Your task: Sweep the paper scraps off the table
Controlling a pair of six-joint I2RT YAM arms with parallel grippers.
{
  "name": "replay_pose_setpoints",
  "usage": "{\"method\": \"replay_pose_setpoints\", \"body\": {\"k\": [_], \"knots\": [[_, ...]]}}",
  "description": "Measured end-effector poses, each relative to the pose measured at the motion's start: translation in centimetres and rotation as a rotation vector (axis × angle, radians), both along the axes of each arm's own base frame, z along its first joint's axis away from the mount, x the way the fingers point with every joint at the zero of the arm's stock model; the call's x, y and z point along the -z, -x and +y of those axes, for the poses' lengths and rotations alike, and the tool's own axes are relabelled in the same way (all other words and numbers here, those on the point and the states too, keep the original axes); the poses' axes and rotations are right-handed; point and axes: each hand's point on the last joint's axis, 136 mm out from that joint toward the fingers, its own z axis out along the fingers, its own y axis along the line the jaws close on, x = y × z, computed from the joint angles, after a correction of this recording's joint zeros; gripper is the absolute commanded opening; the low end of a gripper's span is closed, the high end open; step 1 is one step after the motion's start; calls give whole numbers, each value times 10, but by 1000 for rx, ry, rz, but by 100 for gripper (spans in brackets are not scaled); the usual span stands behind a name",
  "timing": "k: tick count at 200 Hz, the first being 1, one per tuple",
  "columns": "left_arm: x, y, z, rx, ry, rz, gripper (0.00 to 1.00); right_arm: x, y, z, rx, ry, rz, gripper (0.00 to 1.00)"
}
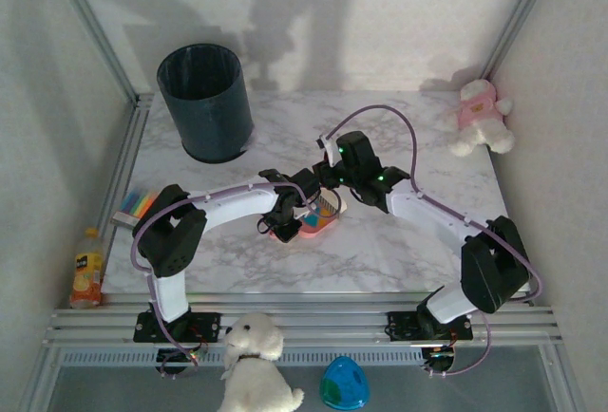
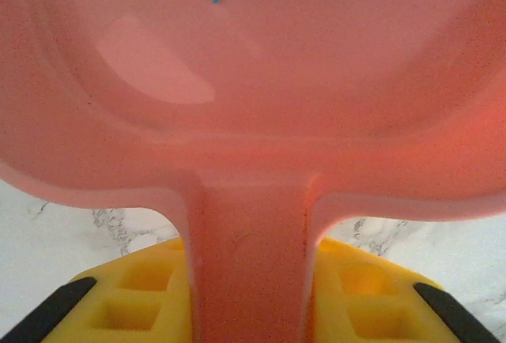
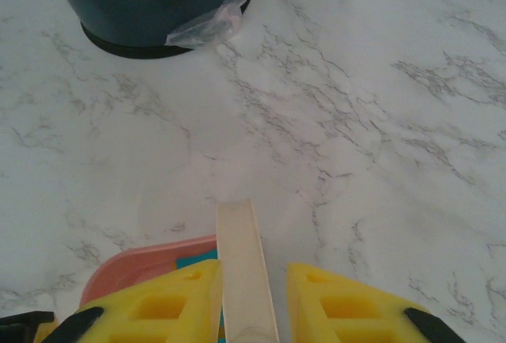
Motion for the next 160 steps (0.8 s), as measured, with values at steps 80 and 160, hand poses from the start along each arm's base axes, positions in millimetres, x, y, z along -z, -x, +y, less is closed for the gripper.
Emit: {"method": "replay_pose_setpoints", "body": {"k": [80, 160], "knots": [[-1, 0, -1, 1, 7, 1, 0, -6, -11, -29, 156, 52, -77, 0], [-2, 2, -3, 8, 18, 8, 0, 11, -19, -36, 216, 95, -65, 0]]}}
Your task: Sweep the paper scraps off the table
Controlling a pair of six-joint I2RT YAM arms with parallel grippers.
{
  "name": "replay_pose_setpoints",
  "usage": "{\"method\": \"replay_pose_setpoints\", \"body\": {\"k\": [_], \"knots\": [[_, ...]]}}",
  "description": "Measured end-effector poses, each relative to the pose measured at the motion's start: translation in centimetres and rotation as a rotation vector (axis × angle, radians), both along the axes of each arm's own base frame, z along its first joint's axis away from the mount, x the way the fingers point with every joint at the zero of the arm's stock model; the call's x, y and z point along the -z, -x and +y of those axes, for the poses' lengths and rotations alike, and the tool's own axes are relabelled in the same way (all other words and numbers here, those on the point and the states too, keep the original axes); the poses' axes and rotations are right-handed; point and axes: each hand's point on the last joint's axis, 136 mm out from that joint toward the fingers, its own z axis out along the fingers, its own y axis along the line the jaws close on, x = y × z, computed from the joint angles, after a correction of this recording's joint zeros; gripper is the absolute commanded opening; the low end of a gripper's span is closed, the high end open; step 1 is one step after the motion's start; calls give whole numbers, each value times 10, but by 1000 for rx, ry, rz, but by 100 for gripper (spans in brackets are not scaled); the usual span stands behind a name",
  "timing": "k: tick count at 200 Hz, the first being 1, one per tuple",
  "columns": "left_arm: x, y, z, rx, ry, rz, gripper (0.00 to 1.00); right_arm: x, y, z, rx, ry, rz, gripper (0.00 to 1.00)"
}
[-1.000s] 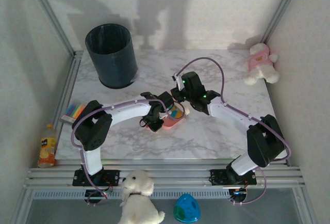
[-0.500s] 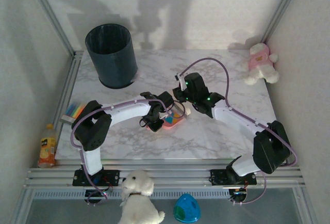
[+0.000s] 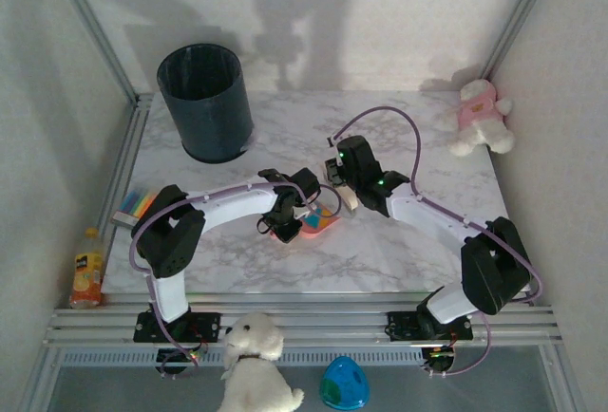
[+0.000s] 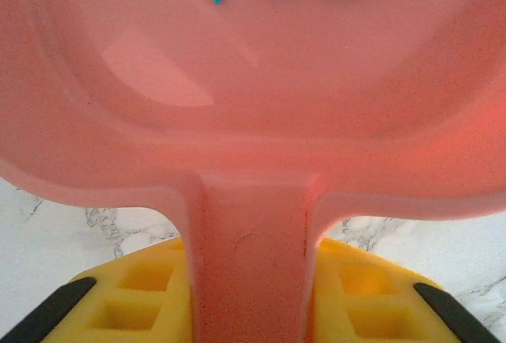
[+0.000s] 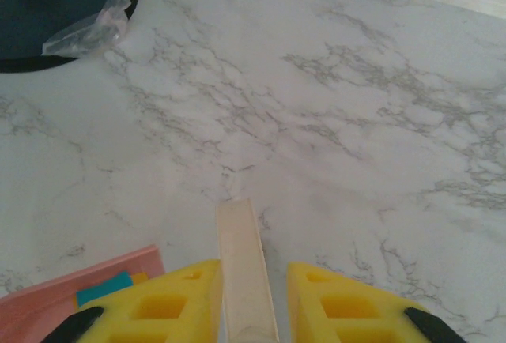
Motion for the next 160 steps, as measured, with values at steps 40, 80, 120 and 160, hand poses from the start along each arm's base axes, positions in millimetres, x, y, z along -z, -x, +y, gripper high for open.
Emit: {"method": "replay_pose_setpoints", "body": {"k": [40, 80, 120, 160], "knots": [[0, 0, 0, 1, 0, 0, 0, 3, 7, 12, -71, -32, 33, 0], [0, 0, 0, 2, -1, 1, 0, 4, 16, 25, -152, -61, 64, 0], [0, 1, 1, 5, -4, 3, 0, 4, 23, 33, -206, -82, 85, 0], [0, 1, 1, 6, -4, 4, 0, 0, 29, 36, -238, -97, 91, 0]]}}
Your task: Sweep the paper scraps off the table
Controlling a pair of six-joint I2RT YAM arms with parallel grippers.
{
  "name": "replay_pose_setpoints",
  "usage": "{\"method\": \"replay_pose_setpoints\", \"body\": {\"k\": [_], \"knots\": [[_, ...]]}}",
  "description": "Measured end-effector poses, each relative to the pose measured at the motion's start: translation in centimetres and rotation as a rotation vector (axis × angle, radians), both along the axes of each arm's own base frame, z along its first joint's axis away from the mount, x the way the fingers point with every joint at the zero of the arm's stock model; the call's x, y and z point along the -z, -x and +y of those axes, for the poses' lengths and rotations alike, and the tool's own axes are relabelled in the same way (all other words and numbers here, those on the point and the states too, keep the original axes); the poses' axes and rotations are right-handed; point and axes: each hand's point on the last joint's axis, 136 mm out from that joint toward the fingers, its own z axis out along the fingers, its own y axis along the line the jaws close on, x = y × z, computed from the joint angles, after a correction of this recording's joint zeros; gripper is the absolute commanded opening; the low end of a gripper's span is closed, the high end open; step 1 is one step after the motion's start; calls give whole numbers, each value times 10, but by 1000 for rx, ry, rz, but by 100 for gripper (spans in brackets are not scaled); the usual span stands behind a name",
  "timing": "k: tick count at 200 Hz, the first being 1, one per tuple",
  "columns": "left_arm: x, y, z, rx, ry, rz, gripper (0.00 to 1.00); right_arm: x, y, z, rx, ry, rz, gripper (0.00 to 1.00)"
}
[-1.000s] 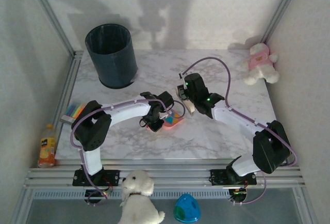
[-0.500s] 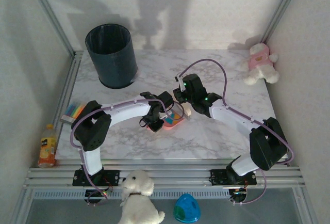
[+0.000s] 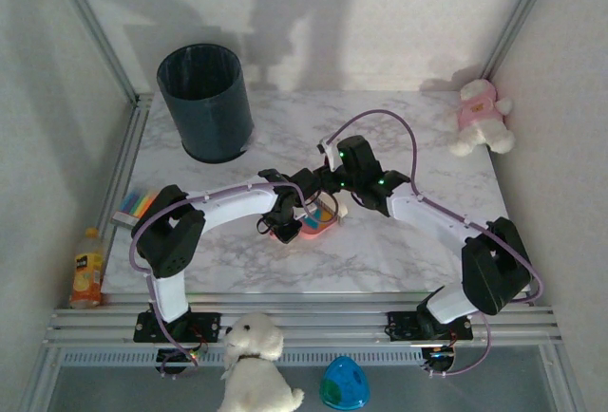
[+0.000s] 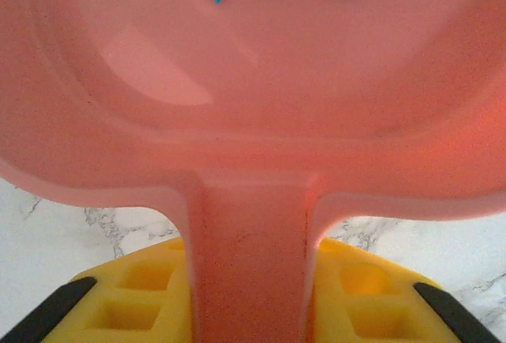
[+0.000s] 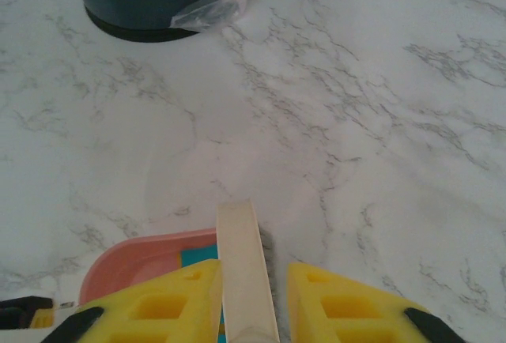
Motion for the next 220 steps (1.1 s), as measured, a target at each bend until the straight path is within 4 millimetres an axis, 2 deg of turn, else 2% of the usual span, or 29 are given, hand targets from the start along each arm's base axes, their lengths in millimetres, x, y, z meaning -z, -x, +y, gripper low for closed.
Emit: {"method": "replay_pose_setpoints", "body": {"k": [44, 74, 112, 143, 172, 220], "knots": [[0, 0, 0, 0, 0, 0, 0, -3, 2, 1, -7, -9, 0, 0], [0, 0, 0, 0, 0, 0, 0, -4, -4, -9, 58, 9, -21, 0], [-3, -1, -1, 0, 7, -7, 0, -8, -5, -31, 160, 16, -61, 0], [-10, -4, -2, -1, 26, -35, 0, -19, -7, -50, 257, 8, -100, 0], [-25, -13, -5, -5, 55, -101, 0, -28, -9, -74, 361, 13, -144, 0], [-54, -33, -10, -19, 100, -230, 0, -30, -8, -106, 491, 44, -187, 0]]}}
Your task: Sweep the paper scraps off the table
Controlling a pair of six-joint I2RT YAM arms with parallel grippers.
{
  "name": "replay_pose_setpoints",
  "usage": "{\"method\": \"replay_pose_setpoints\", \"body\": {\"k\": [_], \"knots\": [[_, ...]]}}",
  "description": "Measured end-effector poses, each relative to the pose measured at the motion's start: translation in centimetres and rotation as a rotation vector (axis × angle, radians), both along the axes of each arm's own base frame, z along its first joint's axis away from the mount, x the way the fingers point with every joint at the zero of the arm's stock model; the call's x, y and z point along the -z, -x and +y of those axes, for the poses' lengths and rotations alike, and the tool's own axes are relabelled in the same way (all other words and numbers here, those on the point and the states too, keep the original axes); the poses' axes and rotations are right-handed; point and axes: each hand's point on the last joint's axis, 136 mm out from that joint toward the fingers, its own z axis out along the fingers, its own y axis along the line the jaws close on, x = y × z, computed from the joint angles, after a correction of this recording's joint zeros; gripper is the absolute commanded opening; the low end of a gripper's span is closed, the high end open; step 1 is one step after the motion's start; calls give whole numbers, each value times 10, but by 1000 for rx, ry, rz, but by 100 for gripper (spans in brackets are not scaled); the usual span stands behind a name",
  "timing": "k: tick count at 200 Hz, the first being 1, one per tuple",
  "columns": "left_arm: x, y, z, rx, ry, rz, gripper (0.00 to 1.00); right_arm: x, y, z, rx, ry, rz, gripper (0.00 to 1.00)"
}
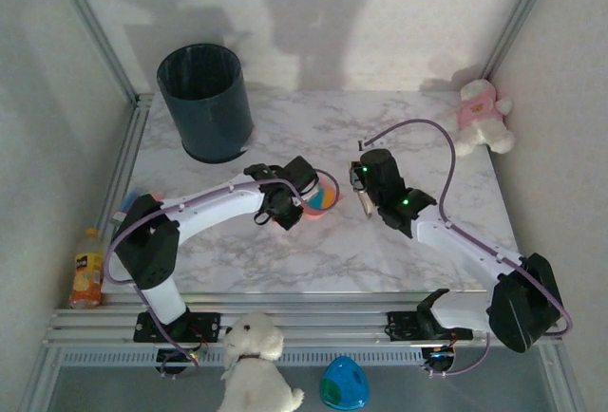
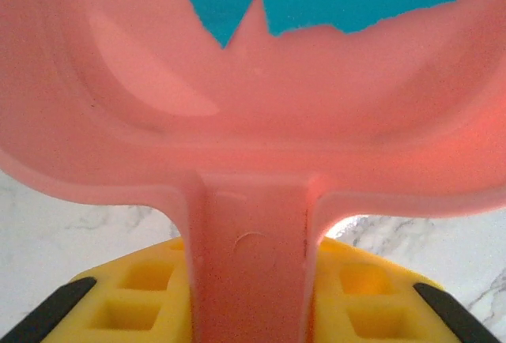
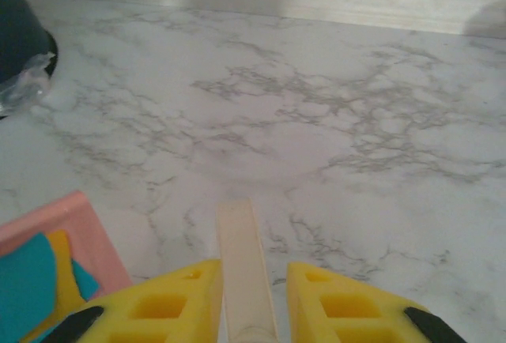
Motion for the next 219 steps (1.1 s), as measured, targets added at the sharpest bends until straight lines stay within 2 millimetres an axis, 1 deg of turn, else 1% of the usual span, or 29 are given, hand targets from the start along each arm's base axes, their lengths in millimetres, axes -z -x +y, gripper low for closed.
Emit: {"method": "replay_pose_setpoints", "body": {"k": [36, 62, 82, 153, 219], "knots": [[-20, -19, 1, -31, 20, -86, 0, 2, 0, -12, 40, 15, -7, 0], [-33, -33, 6, -66, 33, -140, 0, 3, 0, -14, 45, 16, -5, 0], [-47, -44, 10, -93, 49, -190, 0, 3, 0, -15, 47, 16, -5, 0], [-119, -83, 26, -194, 195, -373, 0, 3, -1, -18, 55, 16, -5, 0], [-172, -119, 48, -285, 291, -494, 0, 4, -3, -21, 64, 16, -4, 0]]}}
